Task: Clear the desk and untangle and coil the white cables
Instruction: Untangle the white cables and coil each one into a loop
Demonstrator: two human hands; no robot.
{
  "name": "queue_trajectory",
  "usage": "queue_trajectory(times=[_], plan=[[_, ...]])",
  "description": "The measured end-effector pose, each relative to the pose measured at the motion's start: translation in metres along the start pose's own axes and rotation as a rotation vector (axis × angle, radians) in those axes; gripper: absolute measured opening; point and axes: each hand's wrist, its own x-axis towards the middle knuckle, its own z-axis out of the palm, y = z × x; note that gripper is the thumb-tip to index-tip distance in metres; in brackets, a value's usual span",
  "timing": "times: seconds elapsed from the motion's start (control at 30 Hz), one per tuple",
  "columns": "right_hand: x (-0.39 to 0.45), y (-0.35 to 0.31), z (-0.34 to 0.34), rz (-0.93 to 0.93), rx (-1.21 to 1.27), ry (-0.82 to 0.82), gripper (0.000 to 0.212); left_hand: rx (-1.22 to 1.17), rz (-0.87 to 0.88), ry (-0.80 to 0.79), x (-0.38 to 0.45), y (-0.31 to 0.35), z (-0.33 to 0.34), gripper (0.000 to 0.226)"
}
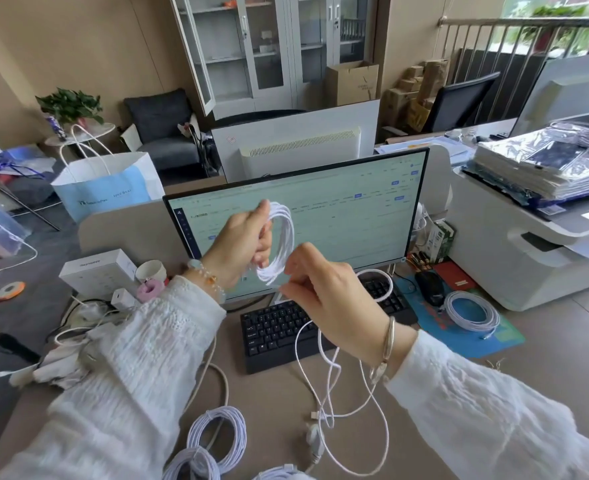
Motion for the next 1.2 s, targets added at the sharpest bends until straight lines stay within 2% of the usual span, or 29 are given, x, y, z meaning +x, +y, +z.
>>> queue_trajectory(times=[0.1, 0.17, 0.23, 0.3, 0.4, 0.53, 0.6, 0.67, 0.73, 0.77, 0.83, 0.9, 0.97, 1.0, 1.13, 1.2], plan=[[0.014, -0.003, -0.008, -0.038, -0.009, -0.029, 0.019, 0.136, -0.084, -0.031, -0.007, 0.004, 0.019, 0.047], [0.019, -0.003, -0.014, -0.038, -0.004, -0.041, 0.018, 0.358, -0.187, -0.050, -0.007, 0.007, 0.031, 0.045], [0.022, -0.001, -0.021, -0.032, 0.000, -0.051, 0.019, 0.465, -0.260, -0.151, -0.008, 0.007, 0.038, 0.053], [0.021, 0.002, -0.025, -0.016, -0.030, -0.047, 0.027, 0.329, -0.278, -0.294, -0.012, 0.005, 0.037, 0.066], [0.018, 0.008, -0.029, 0.034, -0.059, -0.021, 0.036, -0.036, -0.335, -0.508, -0.020, 0.002, 0.029, 0.058], [0.013, 0.020, -0.039, 0.172, 0.005, 0.034, 0.039, -0.202, -0.488, -0.648, -0.016, -0.001, 0.020, 0.056], [0.009, 0.032, -0.043, 0.232, 0.027, 0.109, 0.031, -0.261, -0.500, -0.638, -0.016, 0.004, 0.012, 0.051], [0.001, 0.046, -0.045, 0.290, -0.035, 0.310, 0.016, -0.288, -0.476, -0.598, -0.017, 0.010, 0.003, 0.046], [-0.011, 0.054, -0.043, 0.374, -0.081, 0.539, 0.012, -0.303, -0.452, -0.541, -0.016, 0.015, -0.003, 0.045], [-0.018, 0.055, -0.040, 0.423, -0.051, 0.578, 0.013, -0.316, -0.439, -0.498, -0.014, 0.017, -0.005, 0.046], [-0.031, 0.053, -0.030, 0.533, 0.082, 0.447, 0.016, -0.356, -0.408, -0.396, -0.010, 0.019, -0.008, 0.047], [-0.042, 0.046, -0.015, 0.644, 0.233, 0.149, 0.020, -0.398, -0.368, -0.314, -0.006, 0.020, -0.008, 0.044], [-0.049, 0.040, 0.001, 0.667, 0.291, -0.080, 0.030, -0.430, -0.349, -0.268, -0.002, 0.021, -0.005, 0.043], [-0.049, 0.040, 0.009, 0.654, 0.302, -0.118, 0.033, -0.437, -0.342, -0.250, 0.000, 0.021, -0.004, 0.043], [-0.033, 0.041, 0.025, 0.670, 0.323, 0.023, 0.027, -0.394, -0.324, -0.192, 0.003, 0.016, 0.003, 0.043], [-0.025, 0.045, 0.022, 0.654, 0.240, 0.092, 0.024, -0.359, -0.327, -0.180, 0.003, 0.011, 0.003, 0.042]])
